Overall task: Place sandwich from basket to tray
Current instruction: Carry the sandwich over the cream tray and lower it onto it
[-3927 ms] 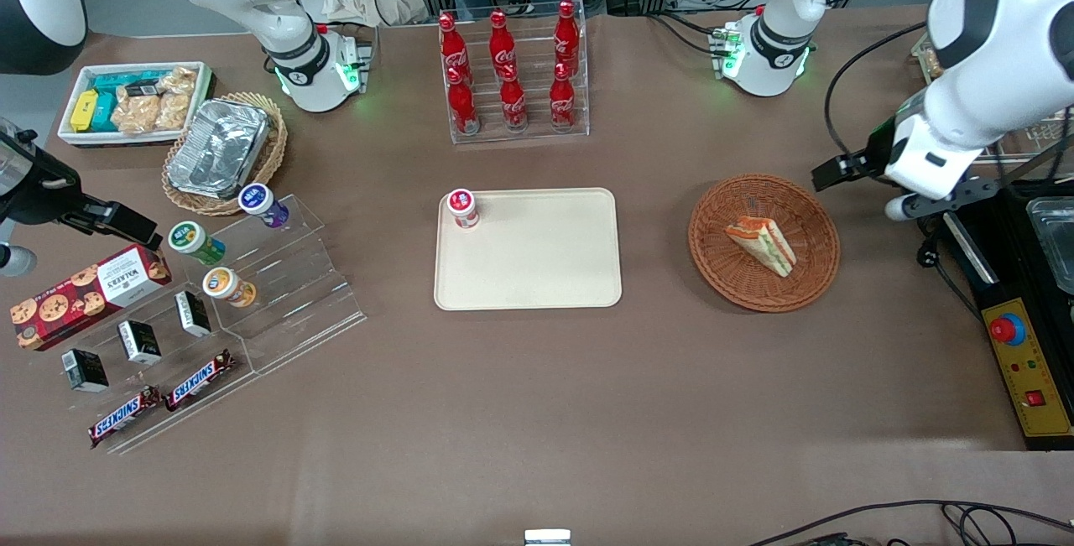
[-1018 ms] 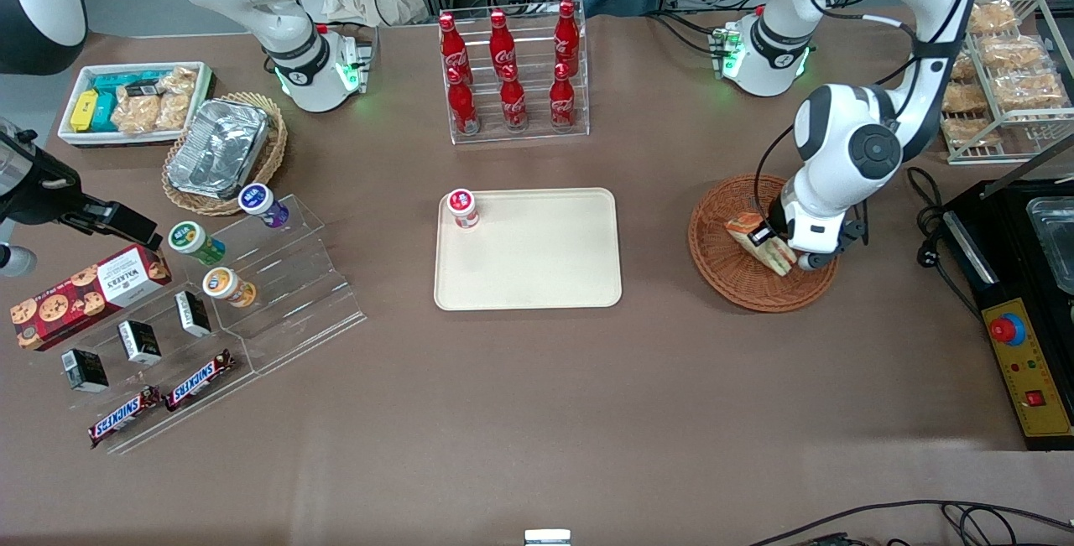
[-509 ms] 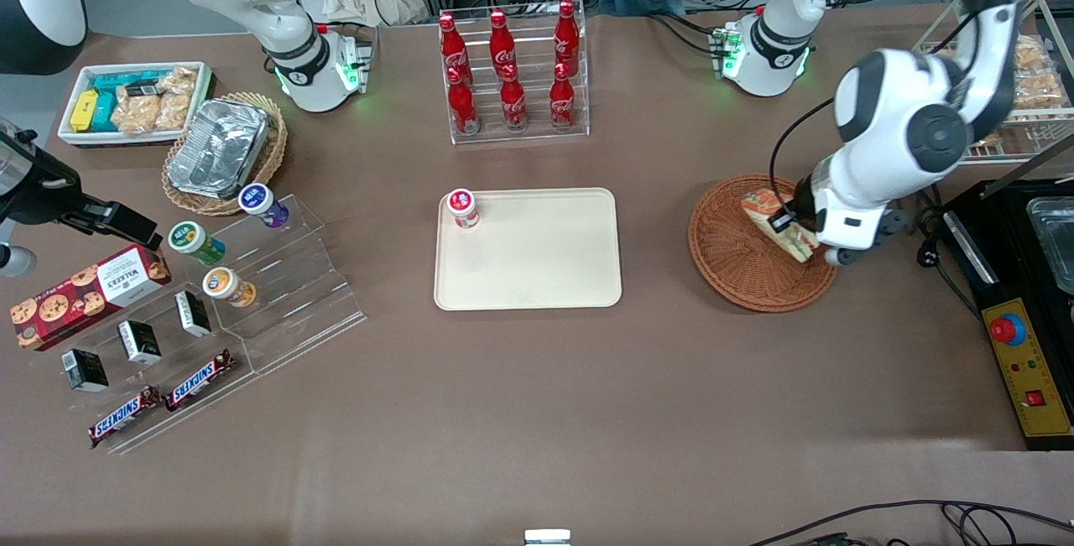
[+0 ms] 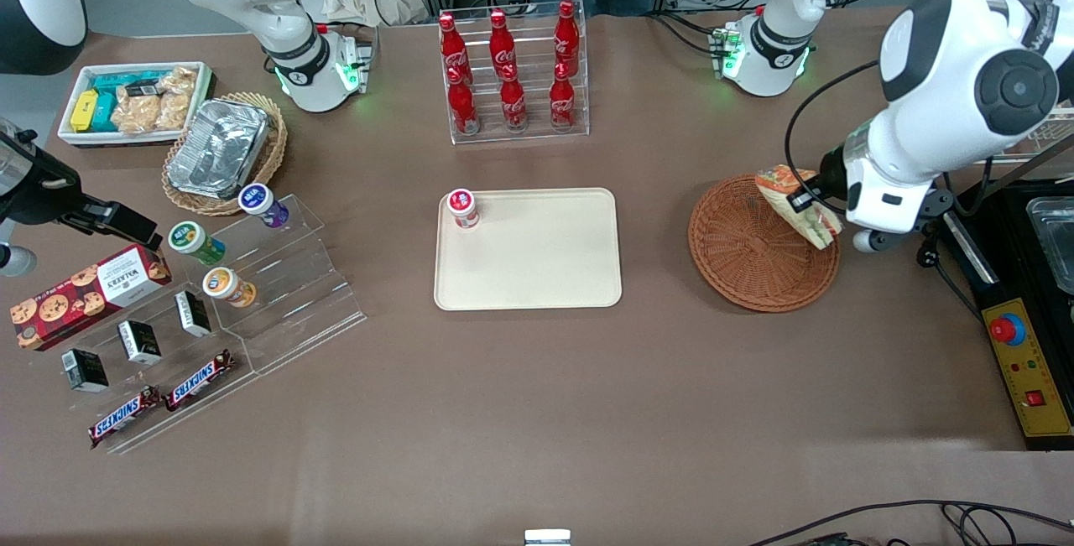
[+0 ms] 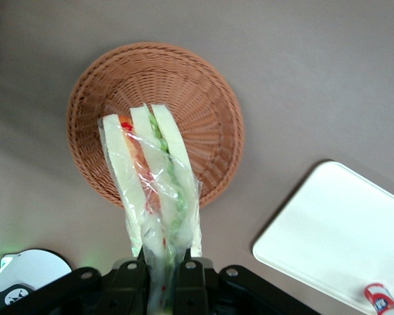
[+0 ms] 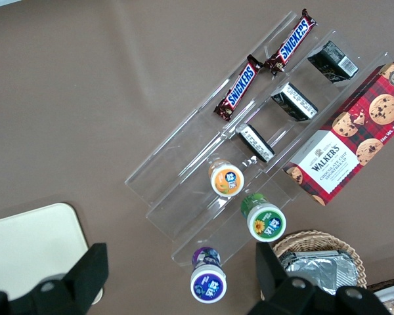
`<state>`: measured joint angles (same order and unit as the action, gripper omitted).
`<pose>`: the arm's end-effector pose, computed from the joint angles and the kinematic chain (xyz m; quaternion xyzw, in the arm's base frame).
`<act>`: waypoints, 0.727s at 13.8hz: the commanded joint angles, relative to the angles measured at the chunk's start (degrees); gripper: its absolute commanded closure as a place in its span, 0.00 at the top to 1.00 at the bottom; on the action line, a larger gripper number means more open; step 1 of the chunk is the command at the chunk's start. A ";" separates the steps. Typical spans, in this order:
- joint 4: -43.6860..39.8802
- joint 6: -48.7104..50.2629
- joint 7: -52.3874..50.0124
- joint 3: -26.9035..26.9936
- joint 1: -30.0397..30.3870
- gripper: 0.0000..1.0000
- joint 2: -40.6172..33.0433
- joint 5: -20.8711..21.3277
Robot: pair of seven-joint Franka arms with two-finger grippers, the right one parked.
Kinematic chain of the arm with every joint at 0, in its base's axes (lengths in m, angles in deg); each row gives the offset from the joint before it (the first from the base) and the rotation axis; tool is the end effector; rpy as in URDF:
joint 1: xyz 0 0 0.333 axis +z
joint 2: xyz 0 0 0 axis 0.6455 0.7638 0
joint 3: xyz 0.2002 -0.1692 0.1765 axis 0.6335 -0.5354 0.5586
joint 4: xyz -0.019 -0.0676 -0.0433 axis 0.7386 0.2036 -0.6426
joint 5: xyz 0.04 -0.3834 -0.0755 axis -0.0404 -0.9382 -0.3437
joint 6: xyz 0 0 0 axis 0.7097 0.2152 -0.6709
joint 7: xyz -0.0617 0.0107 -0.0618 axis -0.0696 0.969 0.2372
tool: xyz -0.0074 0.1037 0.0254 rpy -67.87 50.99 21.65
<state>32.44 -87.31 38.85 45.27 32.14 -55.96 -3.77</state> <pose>0.5261 -0.1377 0.5027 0.9626 0.2519 -0.0994 0.0078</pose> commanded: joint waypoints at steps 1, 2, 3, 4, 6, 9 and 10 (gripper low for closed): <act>-2.71 0.82 -0.57 -1.26 -3.44 0.00 0.01 -0.06; -2.98 0.56 -0.92 -1.35 -4.41 0.00 0.01 -0.06; -2.98 -0.66 -1.88 -1.52 -7.38 0.00 0.18 0.81; -2.89 -2.68 -3.28 -1.09 -10.37 0.00 0.10 3.34; -2.72 -3.84 -4.61 -2.31 -13.19 0.00 0.18 9.33; -2.36 -9.45 -3.64 -2.49 -14.87 0.00 2.19 3.90; -2.45 -11.12 -3.30 -2.75 -15.93 0.00 3.51 3.81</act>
<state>30.68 -95.71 35.11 42.35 17.62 -54.93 1.19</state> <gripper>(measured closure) 0.846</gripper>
